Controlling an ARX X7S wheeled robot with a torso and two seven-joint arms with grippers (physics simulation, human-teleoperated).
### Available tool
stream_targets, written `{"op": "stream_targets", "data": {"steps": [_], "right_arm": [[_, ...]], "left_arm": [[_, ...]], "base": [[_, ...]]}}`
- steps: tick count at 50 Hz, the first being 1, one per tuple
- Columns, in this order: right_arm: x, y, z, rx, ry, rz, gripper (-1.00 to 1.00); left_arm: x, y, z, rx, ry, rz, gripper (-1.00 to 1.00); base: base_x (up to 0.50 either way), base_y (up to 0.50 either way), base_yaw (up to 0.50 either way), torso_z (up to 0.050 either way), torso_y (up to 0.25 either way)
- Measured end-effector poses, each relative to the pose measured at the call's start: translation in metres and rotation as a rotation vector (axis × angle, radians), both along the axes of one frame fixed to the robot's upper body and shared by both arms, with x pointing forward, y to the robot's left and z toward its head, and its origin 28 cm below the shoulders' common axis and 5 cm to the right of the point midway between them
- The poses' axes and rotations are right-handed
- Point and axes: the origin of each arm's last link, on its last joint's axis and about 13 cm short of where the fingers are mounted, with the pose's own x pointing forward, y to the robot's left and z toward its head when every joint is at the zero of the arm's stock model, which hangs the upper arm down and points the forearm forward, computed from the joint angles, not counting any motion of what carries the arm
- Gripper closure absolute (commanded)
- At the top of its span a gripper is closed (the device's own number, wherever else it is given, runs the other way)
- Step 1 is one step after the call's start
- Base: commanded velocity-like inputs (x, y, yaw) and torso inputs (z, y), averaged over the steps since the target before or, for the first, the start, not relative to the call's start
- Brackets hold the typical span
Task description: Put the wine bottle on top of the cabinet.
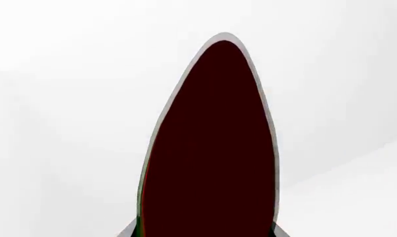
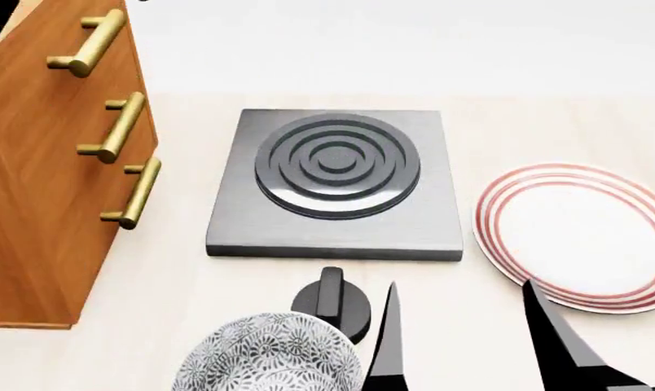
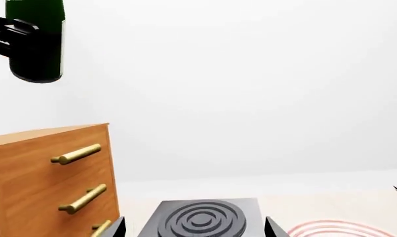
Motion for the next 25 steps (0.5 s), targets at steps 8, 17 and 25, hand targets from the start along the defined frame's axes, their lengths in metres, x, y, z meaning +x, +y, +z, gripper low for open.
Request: {"op": "stream_targets", "data": {"steps": [8, 17, 25], "right_arm": [[0.000, 0.000, -0.001, -0.001, 0.006, 0.002, -1.00], [0.001, -0.001, -0.002, 0.002, 0.009, -0.003, -1.00], [0.001, -0.004, -0.002, 0.010, 0.011, -0.016, -1.00]], "left_arm": [[-0.001, 0.021, 0.039, 0.015, -0.036, 0.096, 1.00], [0.000, 0.043, 0.078, 0.020, -0.079, 0.189, 1.00], [0.003, 0.063, 0.100, -0.022, -0.097, 0.253, 1.00]], "base": [[0.00, 0.00, 0.00, 0.000, 0.000], [0.00, 0.00, 0.00, 0.000, 0.001], [0.00, 0.00, 0.00, 0.000, 0.001]]}}
